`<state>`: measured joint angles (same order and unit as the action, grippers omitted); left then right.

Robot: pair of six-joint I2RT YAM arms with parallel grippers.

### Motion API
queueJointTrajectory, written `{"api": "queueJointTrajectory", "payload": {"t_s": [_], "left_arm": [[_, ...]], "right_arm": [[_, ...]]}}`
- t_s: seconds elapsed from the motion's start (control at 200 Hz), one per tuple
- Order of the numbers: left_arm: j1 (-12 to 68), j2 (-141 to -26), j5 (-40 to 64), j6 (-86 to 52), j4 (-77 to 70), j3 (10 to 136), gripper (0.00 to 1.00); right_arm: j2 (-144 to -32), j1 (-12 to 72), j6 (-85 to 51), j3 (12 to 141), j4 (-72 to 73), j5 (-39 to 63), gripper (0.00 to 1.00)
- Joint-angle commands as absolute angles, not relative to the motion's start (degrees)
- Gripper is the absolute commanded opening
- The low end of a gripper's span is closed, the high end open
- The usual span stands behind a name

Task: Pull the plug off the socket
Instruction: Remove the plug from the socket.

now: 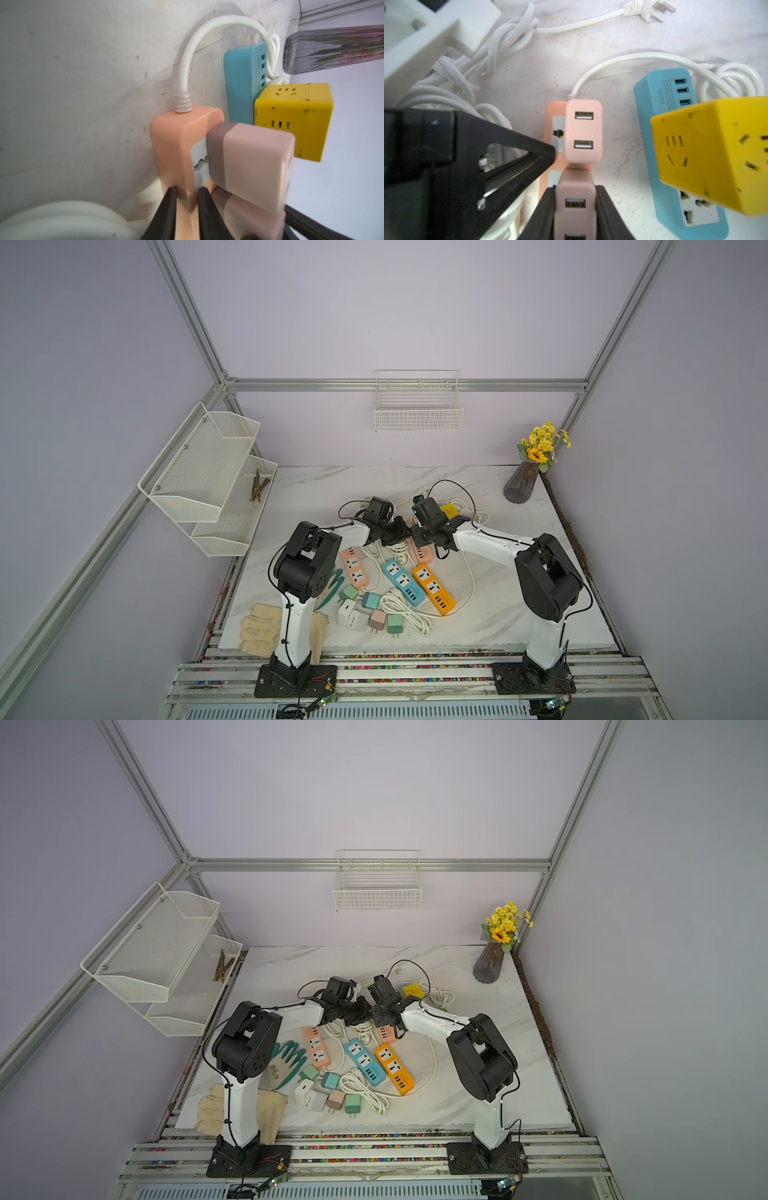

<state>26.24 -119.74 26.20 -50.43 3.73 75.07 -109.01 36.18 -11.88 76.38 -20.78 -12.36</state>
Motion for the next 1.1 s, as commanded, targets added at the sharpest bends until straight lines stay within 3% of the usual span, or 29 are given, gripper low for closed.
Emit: {"api": "queueJointTrajectory", "payload": {"t_s": [0.0, 0.075, 0.195, 0.285, 0.515, 0.62, 0.735, 0.97, 1.03, 1.09], "left_arm": [[25.36, -125.61, 21.33, -49.74, 13.21, 71.59, 0.24], [25.20, -126.14, 21.51, -50.09, 12.84, 71.36, 0.23], [24.87, -126.90, 21.70, -50.27, 12.66, 71.28, 0.23], [24.87, -127.24, 21.61, -50.20, 12.59, 71.33, 0.23], [24.87, -127.28, 18.18, -48.71, 15.05, 72.07, 0.22], [25.05, -127.09, 16.67, -48.02, 15.83, 72.24, 0.22], [25.31, -127.33, 15.81, -47.47, 16.66, 72.76, 0.22], [25.58, -128.45, 15.44, -47.44, 17.24, 73.39, 0.22], [25.60, -128.48, 15.57, -47.50, 17.24, 73.35, 0.22], [25.65, -128.48, 15.68, -47.47, 17.20, 73.47, 0.22]], "right_arm": [[-108.93, 36.92, -12.44, 76.44, -20.65, -9.87, 0.28], [-108.33, 39.32, -11.26, 75.92, -18.75, -10.92, 0.28], [-109.68, 44.29, -12.25, 78.48, -20.63, -21.47, 0.28], [-110.47, 43.93, -14.08, 79.97, -22.39, -21.82, 0.28], [-108.62, 34.42, -19.92, 74.82, -17.64, 2.00, 0.27], [-107.89, 32.77, -19.67, 73.64, -16.43, 7.04, 0.26], [-106.82, 35.73, -17.23, 73.84, -17.13, 0.56, 0.26], [-110.08, 44.69, -15.45, 83.02, -27.43, -22.54, 0.26], [-109.66, 44.22, -15.92, 82.46, -27.24, -24.31, 0.26], [-108.42, 42.02, -16.91, 80.71, -25.74, -18.48, 0.26]]}}
